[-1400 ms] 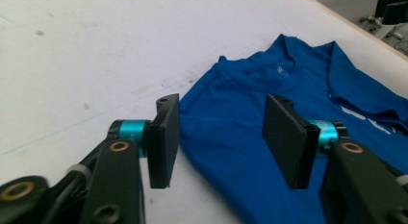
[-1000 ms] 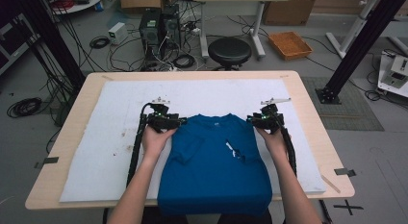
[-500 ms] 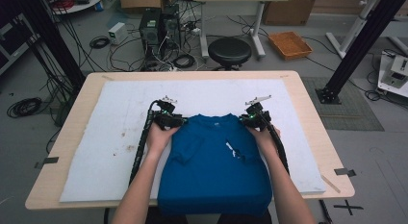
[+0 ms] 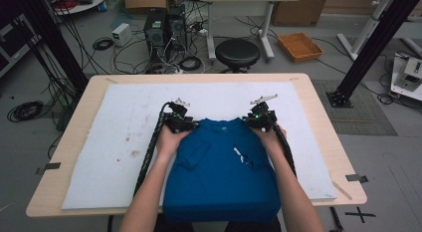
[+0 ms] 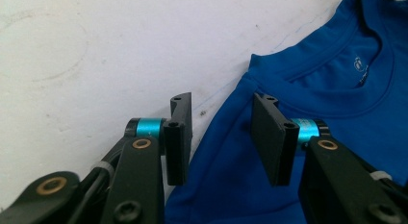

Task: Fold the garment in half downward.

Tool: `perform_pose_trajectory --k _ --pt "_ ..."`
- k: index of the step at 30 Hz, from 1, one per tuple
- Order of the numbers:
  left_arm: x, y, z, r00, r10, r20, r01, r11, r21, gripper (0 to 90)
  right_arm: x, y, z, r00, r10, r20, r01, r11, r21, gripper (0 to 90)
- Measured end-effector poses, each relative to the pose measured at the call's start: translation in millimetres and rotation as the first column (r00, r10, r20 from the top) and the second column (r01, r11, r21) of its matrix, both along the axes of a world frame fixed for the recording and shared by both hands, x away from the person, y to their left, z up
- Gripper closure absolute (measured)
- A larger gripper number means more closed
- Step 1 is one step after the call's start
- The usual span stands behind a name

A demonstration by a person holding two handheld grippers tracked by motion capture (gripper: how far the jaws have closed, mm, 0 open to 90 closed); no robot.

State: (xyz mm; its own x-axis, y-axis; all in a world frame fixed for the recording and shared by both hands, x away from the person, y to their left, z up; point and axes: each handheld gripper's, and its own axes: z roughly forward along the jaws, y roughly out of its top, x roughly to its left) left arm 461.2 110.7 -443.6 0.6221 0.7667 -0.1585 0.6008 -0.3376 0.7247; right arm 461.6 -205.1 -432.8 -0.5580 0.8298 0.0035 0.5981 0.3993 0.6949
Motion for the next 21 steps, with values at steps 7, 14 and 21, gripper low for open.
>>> perform_pose_trajectory --k 7,14,21 --pt "-3.6 -6.3 1.7 0.9993 -0.027 0.027 0.025 0.9971 0.072 74.6 0.9 4.6 -5.8 0.9994 0.023 -0.027 -0.024 0.9992 -0.031 85.1" --pt "-3.8 -7.2 1.9 0.9980 -0.050 0.039 0.047 0.9962 0.073 87.2 0.0 2.9 -3.3 0.9995 0.024 -0.021 -0.025 0.9996 -0.012 88.0" --pt "-0.1 0.5 8.3 0.9950 -0.037 0.093 0.033 0.9988 0.035 87.8 1.5 -3.5 3.8 0.9998 0.010 0.017 -0.011 0.9982 0.059 88.3"
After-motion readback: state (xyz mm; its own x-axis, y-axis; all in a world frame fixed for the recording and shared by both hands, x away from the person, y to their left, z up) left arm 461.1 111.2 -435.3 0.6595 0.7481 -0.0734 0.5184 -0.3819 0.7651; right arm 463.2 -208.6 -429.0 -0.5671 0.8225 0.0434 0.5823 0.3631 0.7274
